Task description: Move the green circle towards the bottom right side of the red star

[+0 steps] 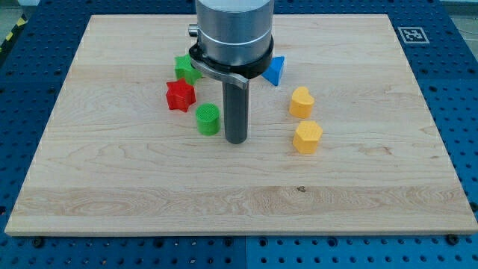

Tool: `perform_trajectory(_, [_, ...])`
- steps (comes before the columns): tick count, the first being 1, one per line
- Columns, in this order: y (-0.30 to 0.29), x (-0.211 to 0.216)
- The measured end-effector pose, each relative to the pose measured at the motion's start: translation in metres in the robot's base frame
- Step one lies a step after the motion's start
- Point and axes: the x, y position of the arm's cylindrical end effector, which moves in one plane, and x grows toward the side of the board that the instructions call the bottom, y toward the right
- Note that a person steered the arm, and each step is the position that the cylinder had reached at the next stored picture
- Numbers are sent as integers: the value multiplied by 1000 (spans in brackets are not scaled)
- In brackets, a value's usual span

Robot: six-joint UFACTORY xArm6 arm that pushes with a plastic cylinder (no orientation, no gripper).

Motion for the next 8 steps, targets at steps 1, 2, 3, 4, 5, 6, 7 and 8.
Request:
perform_trajectory(1, [0, -1])
perform_trajectory(2, [-3, -6])
perform_trajectory(3, [-3, -7])
perform_trajectory(4, [10, 1])
perform_trajectory(5, [62, 18])
perform_trajectory(6, [116, 41])
perform_trajectory(7, [161, 66])
perform_trajectory(8, [202, 65])
